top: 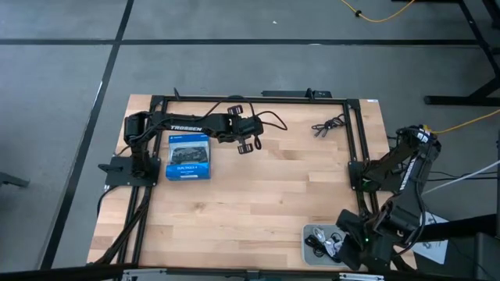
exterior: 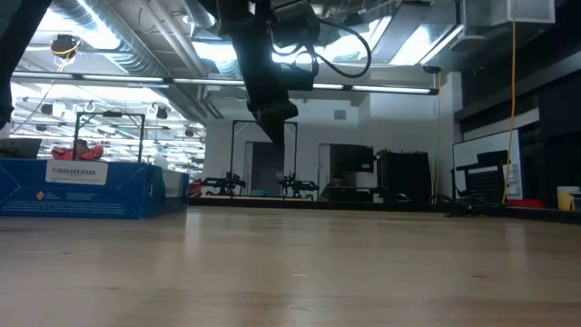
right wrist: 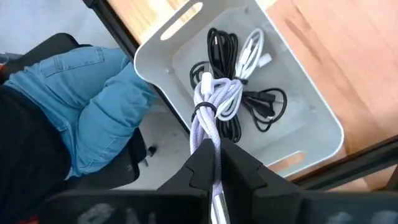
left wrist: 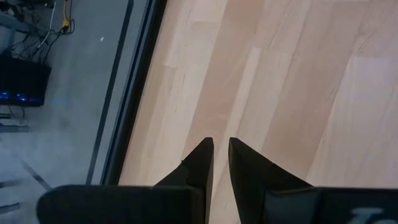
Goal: Pick and place USB-C Cables
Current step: Put the purple charge cable into the white bin
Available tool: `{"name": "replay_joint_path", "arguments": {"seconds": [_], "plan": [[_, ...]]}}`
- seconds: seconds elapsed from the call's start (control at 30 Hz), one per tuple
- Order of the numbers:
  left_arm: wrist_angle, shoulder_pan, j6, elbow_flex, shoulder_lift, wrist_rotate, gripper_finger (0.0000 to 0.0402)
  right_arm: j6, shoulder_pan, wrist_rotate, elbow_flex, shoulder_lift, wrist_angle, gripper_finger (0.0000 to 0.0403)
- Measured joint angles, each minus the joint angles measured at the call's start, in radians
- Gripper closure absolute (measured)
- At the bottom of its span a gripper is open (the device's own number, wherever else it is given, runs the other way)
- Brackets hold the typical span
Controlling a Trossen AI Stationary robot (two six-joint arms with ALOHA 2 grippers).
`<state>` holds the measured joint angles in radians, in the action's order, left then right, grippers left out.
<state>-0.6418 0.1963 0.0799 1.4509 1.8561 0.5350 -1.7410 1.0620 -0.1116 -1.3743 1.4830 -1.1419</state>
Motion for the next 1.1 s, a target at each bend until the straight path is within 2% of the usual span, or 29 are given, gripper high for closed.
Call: {"name": "replay_joint_path", "arguments": {"seconds": [0.33,0.63,0.97,1.1], "plan": [[0.000,0.000,0.000,-0.001,0.000,0.000,0.0358,0.173,-0.071,0.009,0.003,0.000,-0.024,0.0374],[0.000,0.000,0.000,-0.001,0.000,-0.001,0.0358,0.181,-0.101,0.178,0.006,0.003,-0.079,0.0373],[0.000,0.000,0.000,-0.001,0.000,-0.001,0.0358,0.177,-0.102,0.179,0.006,0.008,-0.045,0.0373],[0.000,0.000,0.000,-0.001,0.000,-0.001,0.0358,0.176,-0.102,0.210,0.006,0.009,-0.048,0.0372]]}}
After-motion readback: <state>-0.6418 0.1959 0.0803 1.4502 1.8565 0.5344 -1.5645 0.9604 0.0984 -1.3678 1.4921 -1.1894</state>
